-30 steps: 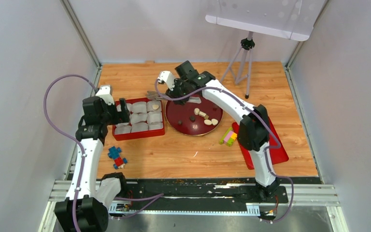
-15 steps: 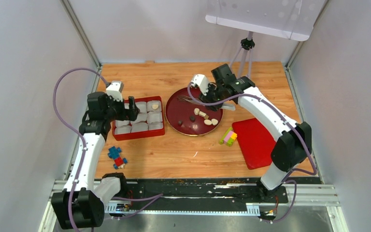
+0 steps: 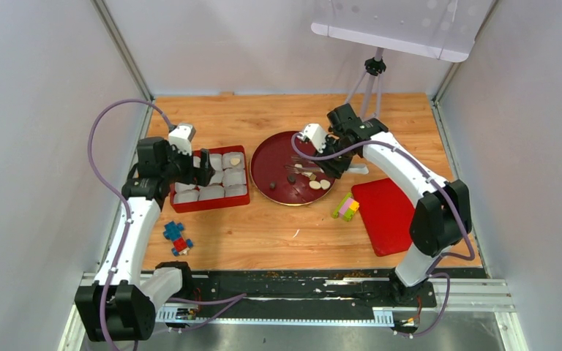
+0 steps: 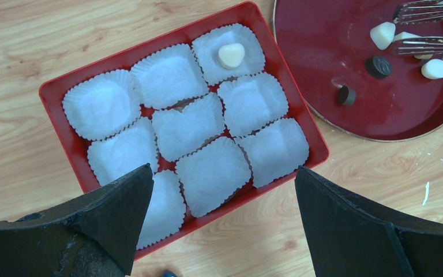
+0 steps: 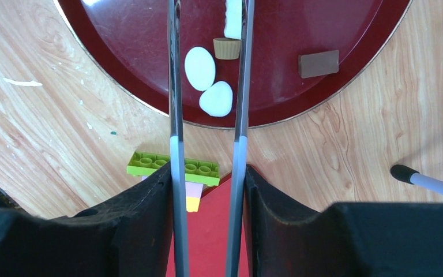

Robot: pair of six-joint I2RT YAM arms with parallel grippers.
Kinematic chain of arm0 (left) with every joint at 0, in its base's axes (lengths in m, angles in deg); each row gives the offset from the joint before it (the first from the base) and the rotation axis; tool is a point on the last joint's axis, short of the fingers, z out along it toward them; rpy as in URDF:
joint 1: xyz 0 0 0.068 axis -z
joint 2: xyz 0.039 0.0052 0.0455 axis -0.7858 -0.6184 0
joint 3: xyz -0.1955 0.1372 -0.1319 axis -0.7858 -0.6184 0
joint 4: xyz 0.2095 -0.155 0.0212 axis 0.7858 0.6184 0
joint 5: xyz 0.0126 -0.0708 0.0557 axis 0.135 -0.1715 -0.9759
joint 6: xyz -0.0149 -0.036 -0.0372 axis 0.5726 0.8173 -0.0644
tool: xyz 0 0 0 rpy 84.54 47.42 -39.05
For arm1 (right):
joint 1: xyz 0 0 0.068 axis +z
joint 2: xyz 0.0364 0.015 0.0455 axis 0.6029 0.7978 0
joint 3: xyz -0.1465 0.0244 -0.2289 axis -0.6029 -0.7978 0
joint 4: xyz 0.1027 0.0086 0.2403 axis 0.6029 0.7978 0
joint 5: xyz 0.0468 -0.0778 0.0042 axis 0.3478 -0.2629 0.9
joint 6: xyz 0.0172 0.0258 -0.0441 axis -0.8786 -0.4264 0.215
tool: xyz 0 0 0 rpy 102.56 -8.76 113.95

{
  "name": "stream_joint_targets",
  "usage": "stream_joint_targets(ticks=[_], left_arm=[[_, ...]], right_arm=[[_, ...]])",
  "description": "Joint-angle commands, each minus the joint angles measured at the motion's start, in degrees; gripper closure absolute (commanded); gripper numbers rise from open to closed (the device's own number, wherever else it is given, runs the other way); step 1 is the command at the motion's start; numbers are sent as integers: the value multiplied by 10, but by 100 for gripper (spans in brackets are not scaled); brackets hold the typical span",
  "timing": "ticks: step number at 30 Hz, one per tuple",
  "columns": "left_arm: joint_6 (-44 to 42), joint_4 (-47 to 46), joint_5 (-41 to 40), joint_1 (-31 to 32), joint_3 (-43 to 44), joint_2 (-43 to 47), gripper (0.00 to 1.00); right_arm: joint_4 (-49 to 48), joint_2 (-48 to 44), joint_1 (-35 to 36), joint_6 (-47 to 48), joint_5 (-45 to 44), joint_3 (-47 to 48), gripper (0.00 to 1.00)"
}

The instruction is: Pack the chocolate

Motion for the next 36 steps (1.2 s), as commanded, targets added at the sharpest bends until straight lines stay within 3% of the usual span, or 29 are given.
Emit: stream_joint_targets(ticks=[1,19,27,36], left_arm=[[4,-10,-2,2,14,2,0],[15,-25,2,2,-5,8,0],[14,-23,-4,2,-5,12,0],[-4,-8,-78,-1,-1,19,0]], right_arm=[[-29,21,-7,7,-29,30,56],[-5,93,-15,-1,-34,65,59],[2,100,-15,4,-21,101,80],[2,95,22,2,5,194,87]])
